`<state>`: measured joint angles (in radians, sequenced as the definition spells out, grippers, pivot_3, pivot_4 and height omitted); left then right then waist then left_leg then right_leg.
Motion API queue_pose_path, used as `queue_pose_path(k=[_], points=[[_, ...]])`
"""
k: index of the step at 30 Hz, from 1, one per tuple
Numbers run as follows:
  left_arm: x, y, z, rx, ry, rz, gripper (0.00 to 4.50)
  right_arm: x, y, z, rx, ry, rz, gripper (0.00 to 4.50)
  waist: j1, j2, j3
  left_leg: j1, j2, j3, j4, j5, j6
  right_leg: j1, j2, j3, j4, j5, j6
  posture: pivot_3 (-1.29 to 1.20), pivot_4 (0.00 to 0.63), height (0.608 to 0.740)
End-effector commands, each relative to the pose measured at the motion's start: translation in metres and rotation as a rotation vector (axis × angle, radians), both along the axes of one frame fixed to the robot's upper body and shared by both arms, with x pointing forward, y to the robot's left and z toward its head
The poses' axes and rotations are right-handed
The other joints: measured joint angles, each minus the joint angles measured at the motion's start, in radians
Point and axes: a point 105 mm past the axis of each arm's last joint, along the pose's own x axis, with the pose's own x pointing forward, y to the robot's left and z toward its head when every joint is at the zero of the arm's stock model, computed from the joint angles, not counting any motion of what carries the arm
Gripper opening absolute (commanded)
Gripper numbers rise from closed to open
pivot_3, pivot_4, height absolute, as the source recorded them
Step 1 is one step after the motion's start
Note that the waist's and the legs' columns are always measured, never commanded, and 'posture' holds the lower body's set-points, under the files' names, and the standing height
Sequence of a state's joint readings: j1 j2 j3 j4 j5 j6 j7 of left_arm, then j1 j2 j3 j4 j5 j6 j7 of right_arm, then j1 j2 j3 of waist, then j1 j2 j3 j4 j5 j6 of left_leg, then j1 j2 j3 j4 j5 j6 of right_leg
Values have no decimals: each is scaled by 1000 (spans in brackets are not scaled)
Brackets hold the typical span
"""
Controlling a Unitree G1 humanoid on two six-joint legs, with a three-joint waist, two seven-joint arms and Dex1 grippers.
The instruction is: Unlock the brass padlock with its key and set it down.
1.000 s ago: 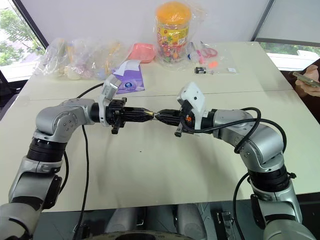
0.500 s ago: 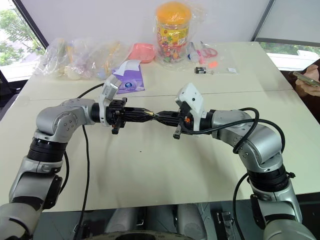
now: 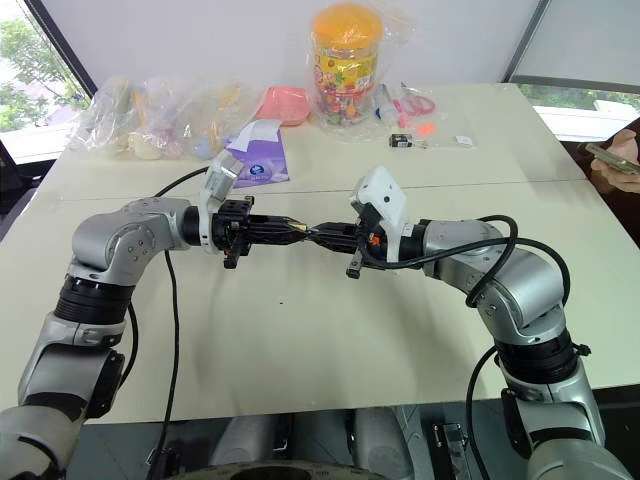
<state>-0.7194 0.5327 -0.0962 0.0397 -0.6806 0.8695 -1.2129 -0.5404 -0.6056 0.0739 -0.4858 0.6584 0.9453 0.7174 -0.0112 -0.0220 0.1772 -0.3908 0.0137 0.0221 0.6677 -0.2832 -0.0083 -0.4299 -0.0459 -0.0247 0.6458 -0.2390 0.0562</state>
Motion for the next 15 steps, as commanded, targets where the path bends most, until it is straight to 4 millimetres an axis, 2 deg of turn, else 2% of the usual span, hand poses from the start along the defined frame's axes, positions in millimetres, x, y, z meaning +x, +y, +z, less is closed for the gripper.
queue_pose_path(k=[1, 5, 15], points=[[-1, -1, 10, -16, -31, -6, 1870, 1, 0, 12, 6, -58, -5, 0, 0, 0, 0, 0, 0, 0, 0, 0, 0, 0, 0, 0, 0, 0, 0, 0, 150, 737], [-1, -2, 11, -18, -43, -6, 3567, 1, -1, 12, 6, -60, -5, 0, 0, 0, 0, 0, 0, 0, 0, 0, 0, 0, 0, 0, 0, 0, 0, 0, 150, 737], [0, 6, 14, -34, -33, 8, 3567, 1, -2, 13, 2, -62, -8, 0, 0, 0, 0, 0, 0, 0, 0, 0, 0, 0, 0, 0, 0, 0, 0, 0, 150, 737]])
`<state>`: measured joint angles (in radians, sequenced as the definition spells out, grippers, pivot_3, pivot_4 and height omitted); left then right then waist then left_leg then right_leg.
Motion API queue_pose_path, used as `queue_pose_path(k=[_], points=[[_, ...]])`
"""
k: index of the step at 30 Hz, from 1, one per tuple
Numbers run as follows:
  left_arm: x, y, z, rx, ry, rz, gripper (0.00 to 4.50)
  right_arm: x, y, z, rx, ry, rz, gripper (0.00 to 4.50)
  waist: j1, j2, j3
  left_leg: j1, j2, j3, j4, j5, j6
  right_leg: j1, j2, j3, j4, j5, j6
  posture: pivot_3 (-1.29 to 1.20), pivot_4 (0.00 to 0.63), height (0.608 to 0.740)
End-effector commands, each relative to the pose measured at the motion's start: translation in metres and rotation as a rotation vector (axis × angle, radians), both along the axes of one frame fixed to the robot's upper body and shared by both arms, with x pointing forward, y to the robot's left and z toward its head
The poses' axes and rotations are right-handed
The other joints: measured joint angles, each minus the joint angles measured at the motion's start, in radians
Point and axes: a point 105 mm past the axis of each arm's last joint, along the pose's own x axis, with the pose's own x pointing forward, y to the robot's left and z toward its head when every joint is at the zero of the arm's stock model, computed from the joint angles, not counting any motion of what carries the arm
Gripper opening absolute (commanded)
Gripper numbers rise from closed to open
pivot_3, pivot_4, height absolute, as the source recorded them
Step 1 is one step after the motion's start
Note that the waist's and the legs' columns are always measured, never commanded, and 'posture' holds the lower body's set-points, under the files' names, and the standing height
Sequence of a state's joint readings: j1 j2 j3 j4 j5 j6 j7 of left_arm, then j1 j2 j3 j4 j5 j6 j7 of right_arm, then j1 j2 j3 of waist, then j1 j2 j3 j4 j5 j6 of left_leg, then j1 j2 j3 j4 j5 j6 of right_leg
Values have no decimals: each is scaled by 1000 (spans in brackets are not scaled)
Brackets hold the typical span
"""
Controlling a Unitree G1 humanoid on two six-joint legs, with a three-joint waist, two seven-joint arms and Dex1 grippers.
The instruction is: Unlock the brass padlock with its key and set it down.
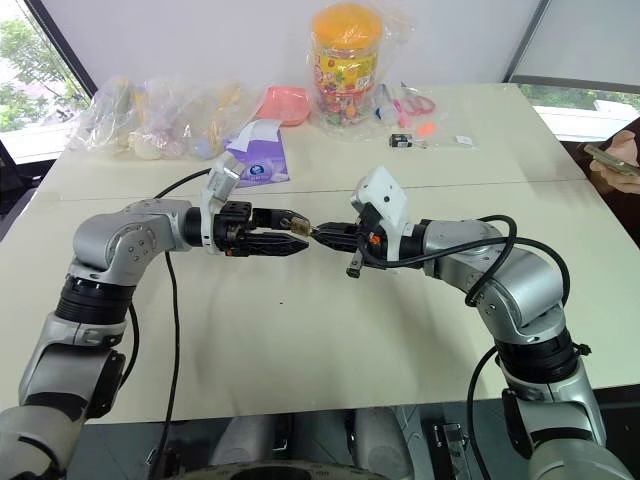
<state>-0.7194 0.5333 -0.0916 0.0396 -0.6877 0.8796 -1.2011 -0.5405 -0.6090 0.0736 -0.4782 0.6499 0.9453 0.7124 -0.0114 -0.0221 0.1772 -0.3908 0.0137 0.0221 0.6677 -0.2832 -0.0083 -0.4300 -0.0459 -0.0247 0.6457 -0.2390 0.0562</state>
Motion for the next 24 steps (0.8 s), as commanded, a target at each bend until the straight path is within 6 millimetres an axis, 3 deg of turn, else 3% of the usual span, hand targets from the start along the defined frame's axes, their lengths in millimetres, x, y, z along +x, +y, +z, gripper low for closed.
queue_pose_path(k=[1, 9, 17, 24], points=[[0, 6, 14, -32, -41, 0, 3567, -1, 0, 14, 8, -62, 9, 0, 0, 0, 0, 0, 0, 0, 0, 0, 0, 0, 0, 0, 0, 0, 0, 0, 150, 737], [1, 8, 14, -33, -38, 5, 3567, -1, -1, 14, 5, -66, 6, 0, 0, 0, 0, 0, 0, 0, 0, 0, 0, 0, 0, 0, 0, 0, 0, 0, 150, 737], [3, 8, 16, -44, -40, 8, 105, 0, -2, 15, 3, -69, 3, 0, 0, 0, 0, 0, 0, 0, 0, 0, 0, 0, 0, 0, 0, 0, 0, 0, 150, 737], [1, 6, 15, -31, -49, -1, 30, 1, -1, 16, 9, -72, 4, 0, 0, 0, 0, 0, 0, 0, 0, 0, 0, 0, 0, 0, 0, 0, 0, 0, 150, 737]])
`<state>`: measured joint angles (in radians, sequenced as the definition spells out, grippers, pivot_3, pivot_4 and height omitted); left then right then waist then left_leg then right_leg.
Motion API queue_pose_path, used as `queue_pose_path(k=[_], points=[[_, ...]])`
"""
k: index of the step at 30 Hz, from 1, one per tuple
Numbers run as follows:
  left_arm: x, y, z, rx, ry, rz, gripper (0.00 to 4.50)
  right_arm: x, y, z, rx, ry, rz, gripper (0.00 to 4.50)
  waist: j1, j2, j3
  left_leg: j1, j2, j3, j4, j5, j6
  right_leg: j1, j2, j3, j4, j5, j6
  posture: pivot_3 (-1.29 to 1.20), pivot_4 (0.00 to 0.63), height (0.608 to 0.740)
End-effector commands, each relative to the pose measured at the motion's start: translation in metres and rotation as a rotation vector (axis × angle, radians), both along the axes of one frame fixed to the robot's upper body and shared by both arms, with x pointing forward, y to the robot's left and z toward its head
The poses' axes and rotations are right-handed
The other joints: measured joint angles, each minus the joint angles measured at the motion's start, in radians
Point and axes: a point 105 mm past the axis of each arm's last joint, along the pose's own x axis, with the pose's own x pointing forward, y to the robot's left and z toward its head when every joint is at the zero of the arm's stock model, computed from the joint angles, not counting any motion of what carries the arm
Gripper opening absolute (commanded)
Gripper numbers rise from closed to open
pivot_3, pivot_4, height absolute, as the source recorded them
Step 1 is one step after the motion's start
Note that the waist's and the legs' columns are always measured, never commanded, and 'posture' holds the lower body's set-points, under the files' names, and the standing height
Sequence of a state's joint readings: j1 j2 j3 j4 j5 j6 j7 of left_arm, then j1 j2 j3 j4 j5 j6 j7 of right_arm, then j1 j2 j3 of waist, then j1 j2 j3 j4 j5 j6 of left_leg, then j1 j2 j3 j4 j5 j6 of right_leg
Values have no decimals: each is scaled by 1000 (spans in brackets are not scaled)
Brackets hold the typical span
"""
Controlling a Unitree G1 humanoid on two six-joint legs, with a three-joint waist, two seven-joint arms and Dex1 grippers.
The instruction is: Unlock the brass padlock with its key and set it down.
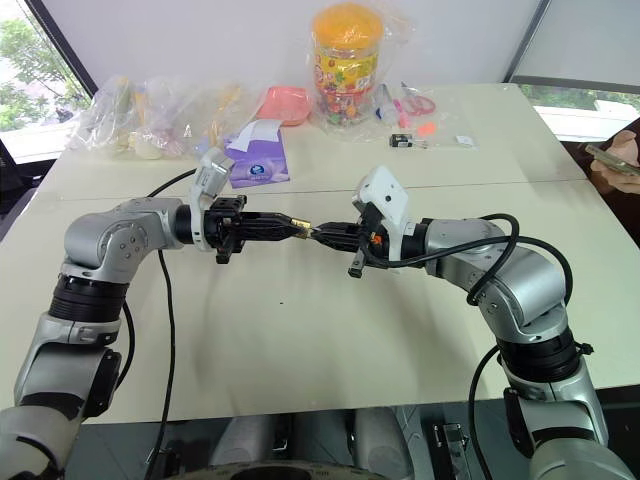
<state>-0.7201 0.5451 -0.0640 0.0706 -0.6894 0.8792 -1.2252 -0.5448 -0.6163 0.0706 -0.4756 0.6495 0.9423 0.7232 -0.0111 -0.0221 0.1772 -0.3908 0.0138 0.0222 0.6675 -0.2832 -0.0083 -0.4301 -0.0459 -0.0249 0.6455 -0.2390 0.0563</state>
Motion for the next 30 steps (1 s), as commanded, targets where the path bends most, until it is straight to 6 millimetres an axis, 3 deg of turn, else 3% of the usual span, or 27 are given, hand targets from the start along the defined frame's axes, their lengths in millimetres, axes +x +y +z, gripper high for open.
queue_pose_path(k=[1, 3, 4, 9, 18, 24, 30], points=[[-3, -4, 13, -12, -63, -18, 30, 0, 0, 15, 17, -66, 2, 0, 0, 0, 0, 0, 0, 0, 0, 0, 0, 0, 0, 0, 0, 0, 0, 0, 150, 737], [-4, -5, 13, -14, -63, -25, 30, 0, 1, 16, 22, -65, 3, 0, 0, 0, 0, 0, 0, 0, 0, 0, 0, 0, 0, 0, 0, 0, 0, 0, 150, 737], [-5, -6, 13, -13, -63, -32, 0, 0, 1, 16, 26, -64, 1, 619, 0, 0, 0, 0, 0, 0, 0, 0, 0, 0, 0, 0, 0, 0, 0, 0, 150, 737], [-9, -5, 11, -7, -61, -53, 0, 2, 1, 18, 42, -42, -7, 2874, 0, 0, 0, 0, 0, 0, 0, 0, 0, 0, 0, 0, 0, 0, 0, 0, 150, 737], [-10, -2, 7, 14, -67, -52, 0, 3, -8, 21, 43, -54, -33, 2874, 0, 0, 0, 0, 0, 0, 0, 0, 0, 0, 0, 0, 0, 0, 0, 0, 150, 737], [-11, 0, 10, 7, -65, -55, 0, 6, -14, 19, 32, -51, -57, 39, 0, 0, 0, 0, 0, 0, 0, 0, 0, 0, 0, 0, 0, 0, 0, 0, 150, 737], [-7, 0, 22, -53, -51, -40, 0, 2, -8, 6, -4, -48, -45, 39, 0, 0, 0, 0, 0, 0, 0, 0, 0, 0, 0, 0, 0, 0, 0, 0, 150, 737]])
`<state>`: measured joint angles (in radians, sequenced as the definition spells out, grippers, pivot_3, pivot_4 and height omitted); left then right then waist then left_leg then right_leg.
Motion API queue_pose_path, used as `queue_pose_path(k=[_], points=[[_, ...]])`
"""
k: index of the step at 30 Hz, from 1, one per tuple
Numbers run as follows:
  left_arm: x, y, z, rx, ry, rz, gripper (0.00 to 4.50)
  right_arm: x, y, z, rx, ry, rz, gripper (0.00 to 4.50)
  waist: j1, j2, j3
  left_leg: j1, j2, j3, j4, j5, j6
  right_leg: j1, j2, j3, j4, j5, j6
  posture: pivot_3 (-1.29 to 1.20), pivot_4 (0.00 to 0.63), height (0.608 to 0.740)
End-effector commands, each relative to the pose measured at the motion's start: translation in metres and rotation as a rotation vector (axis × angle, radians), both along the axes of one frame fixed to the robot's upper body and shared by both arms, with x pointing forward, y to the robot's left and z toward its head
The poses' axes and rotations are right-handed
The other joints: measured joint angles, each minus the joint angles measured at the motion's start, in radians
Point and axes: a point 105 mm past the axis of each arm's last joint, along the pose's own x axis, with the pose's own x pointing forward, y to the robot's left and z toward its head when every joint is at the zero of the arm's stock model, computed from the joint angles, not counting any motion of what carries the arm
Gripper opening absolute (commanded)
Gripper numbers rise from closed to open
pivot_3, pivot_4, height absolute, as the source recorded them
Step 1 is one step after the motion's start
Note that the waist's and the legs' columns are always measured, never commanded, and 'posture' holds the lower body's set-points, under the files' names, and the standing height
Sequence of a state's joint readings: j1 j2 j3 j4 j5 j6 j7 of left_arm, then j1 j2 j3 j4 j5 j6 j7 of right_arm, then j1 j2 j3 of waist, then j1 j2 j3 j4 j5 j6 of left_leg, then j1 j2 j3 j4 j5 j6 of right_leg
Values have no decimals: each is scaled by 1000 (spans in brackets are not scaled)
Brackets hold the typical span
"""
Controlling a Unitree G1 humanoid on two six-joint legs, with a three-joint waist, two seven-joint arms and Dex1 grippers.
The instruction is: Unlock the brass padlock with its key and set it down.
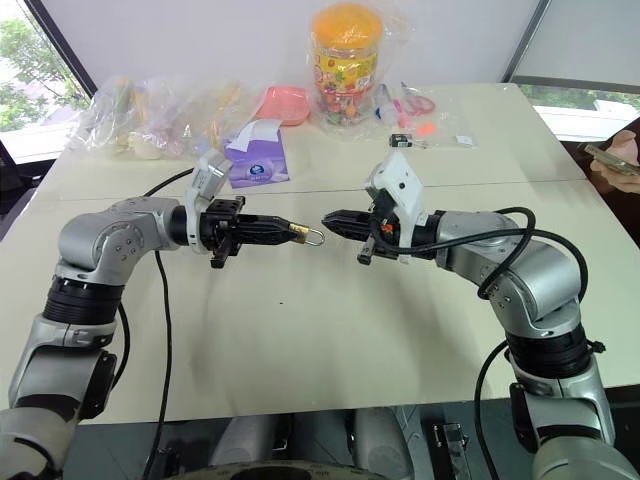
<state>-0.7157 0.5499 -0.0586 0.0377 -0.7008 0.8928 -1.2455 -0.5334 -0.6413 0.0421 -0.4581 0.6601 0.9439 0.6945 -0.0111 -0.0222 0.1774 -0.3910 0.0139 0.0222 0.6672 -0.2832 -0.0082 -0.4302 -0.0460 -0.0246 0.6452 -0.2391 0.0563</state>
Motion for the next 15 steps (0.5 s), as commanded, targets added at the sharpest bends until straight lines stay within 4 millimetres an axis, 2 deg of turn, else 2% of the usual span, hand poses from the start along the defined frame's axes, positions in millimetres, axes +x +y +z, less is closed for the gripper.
queue_pose_path(k=[1, 5, 15], points=[[-1, 1, 18, -45, -40, -5, 0, -5, 6, 5, -3, -54, 21, 39, -1, 0, 0, 0, 0, 0, 0, 0, 0, 0, 0, 0, 0, 0, 0, 0, 150, 737], [-2, 3, 12, -27, -37, -2, 0, -4, 6, 8, -1, -76, 18, 39, -1, 0, 0, 0, 0, 0, 0, 0, 0, 0, 0, 0, 0, 0, 0, 0, 150, 737], [-5, 6, 6, -12, -14, -17, 0, -3, -10, 25, -13, -138, -38, 39, 1, 0, 0, 0, 0, 0, 0, 0, 0, 0, 0, 0, 0, 0, 0, 0, 150, 737]])
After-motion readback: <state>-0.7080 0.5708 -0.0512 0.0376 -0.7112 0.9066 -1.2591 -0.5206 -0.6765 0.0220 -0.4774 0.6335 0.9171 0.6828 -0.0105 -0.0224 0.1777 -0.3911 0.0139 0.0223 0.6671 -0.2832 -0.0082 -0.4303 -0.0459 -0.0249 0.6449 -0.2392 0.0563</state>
